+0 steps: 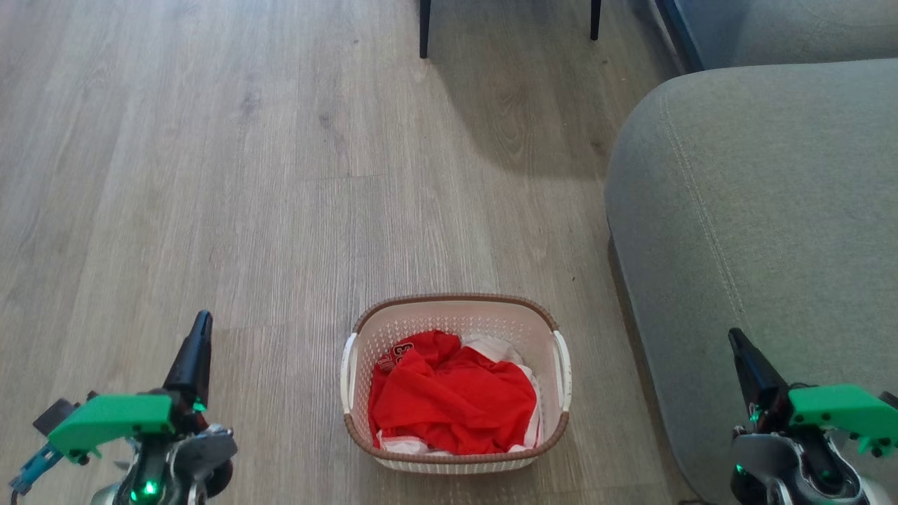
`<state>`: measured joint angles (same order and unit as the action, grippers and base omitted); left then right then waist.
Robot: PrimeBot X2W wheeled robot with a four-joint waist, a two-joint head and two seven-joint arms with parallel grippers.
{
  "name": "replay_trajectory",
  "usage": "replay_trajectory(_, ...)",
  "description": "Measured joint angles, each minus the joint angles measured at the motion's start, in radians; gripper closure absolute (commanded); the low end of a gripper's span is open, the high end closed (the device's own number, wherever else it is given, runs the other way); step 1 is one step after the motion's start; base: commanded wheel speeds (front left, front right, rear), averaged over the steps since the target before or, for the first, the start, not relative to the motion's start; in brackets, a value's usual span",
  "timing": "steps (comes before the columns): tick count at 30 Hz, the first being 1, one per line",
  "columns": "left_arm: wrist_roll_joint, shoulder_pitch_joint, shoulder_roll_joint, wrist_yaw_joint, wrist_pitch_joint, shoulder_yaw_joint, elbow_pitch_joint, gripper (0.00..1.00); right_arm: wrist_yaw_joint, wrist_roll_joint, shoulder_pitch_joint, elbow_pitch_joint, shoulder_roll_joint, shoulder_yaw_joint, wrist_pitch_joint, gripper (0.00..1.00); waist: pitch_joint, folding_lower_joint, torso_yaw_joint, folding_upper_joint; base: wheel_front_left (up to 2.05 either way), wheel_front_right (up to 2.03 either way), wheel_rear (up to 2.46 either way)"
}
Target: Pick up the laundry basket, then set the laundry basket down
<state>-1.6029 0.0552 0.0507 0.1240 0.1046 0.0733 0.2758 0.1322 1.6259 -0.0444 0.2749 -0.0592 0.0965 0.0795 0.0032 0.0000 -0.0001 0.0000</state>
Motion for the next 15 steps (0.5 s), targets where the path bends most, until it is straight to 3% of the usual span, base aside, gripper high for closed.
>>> replay_trajectory(15, -0.009, 0.006, -0.002, 0.0, 0.0, 0.001, 0.0, 1.0, 0.0, 0.004, -0.014, 0.0, 0.0, 0.005, 0.007, 1.0, 0.0, 0.0, 0.0, 0.0, 0.0, 0.0, 0.0)
